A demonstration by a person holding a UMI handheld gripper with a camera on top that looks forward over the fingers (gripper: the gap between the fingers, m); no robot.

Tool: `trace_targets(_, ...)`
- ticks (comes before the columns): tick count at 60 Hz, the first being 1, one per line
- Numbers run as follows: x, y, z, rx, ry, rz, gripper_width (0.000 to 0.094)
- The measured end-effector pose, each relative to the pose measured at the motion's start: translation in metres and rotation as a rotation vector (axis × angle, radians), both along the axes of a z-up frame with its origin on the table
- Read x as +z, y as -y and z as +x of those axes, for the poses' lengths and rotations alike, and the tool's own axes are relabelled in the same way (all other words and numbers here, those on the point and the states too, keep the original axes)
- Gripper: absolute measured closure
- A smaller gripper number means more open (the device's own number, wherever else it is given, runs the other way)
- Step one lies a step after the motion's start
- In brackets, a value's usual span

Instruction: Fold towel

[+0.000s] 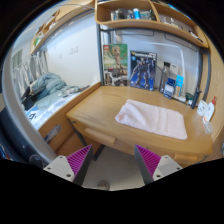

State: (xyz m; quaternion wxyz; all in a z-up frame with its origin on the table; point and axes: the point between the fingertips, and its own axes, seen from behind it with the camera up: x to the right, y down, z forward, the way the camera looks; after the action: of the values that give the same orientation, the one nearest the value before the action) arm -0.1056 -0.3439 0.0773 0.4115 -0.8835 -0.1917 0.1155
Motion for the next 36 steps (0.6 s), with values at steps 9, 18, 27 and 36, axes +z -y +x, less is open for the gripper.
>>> trace_targets(9,-0.034,-0.08,-0.02,-0.065,0.037,-0.03,0.0087)
trace_targets(18,-0.044,-0.169,-0.043,-0.156,0.047,-0.022,0.0088)
trace_targets(27,-0.054,-0.246,-0.053,-0.242,0.076,-0.009,0.0147)
trace_targets(36,-0.085,-0.279,-0.051,-0.299,0.136,-0.04,0.0312)
